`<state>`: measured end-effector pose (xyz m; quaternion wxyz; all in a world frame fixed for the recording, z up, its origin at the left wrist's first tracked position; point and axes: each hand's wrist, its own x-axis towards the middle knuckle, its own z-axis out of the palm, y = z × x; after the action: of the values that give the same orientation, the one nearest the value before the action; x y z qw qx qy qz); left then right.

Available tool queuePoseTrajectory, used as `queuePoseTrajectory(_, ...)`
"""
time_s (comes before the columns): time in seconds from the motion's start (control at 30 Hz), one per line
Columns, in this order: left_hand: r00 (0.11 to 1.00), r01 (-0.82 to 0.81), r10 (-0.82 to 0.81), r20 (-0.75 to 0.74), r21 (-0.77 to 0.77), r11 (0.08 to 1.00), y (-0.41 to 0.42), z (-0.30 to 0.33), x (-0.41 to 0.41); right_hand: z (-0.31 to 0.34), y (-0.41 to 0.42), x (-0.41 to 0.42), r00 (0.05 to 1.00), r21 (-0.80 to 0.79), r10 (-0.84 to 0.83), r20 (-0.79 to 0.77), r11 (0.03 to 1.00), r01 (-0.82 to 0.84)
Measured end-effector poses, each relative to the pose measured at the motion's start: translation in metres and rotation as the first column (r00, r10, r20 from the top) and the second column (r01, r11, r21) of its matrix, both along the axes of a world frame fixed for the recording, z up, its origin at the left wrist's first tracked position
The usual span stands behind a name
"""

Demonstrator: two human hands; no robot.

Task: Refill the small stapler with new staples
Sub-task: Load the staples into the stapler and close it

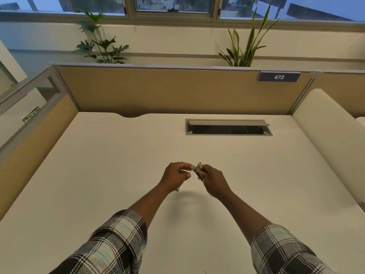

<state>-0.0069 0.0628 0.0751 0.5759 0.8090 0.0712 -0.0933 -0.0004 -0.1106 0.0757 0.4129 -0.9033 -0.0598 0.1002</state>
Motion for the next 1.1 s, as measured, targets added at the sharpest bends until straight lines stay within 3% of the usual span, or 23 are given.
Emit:
queuePoseTrajectory(0.23, 0.999, -0.033, 0.026, -0.046, -0.163, 0.986, -0.01, -0.001, -0.007, -0.004, 0.002, -0.006, 0.982, 0.246, -0.136, -0.134, 0.955, 0.166)
queuePoseTrajectory(0.5, 0.976, -0.119, 0.072, -0.207, -0.225, 0.967, -0.028, -0.008, -0.018, -0.018, 0.002, -0.001, 0.935, 0.32, -0.24, -0.26, 0.893, 0.318)
queuePoseTrajectory(0.73, 0.91, -0.134, 0.077, -0.407, -0.112, 0.985, -0.054, -0.03, -0.024, -0.037, -0.001, 0.002, 0.886, 0.097, -0.301, -0.353, 0.93, 0.354)
queuePoseTrajectory(0.9, 0.9, -0.106, 0.097, -0.425, 0.004, 0.994, -0.058, -0.044, -0.012, -0.046, -0.005, 0.007, 0.886, -0.059, -0.269, -0.378, 0.962, 0.267)
queuePoseTrajectory(1.1, 0.924, -0.025, 0.106, -0.367, 0.22, 0.975, -0.066, -0.06, 0.006, -0.058, -0.003, 0.021, 0.932, -0.135, -0.228, -0.283, 0.971, 0.197)
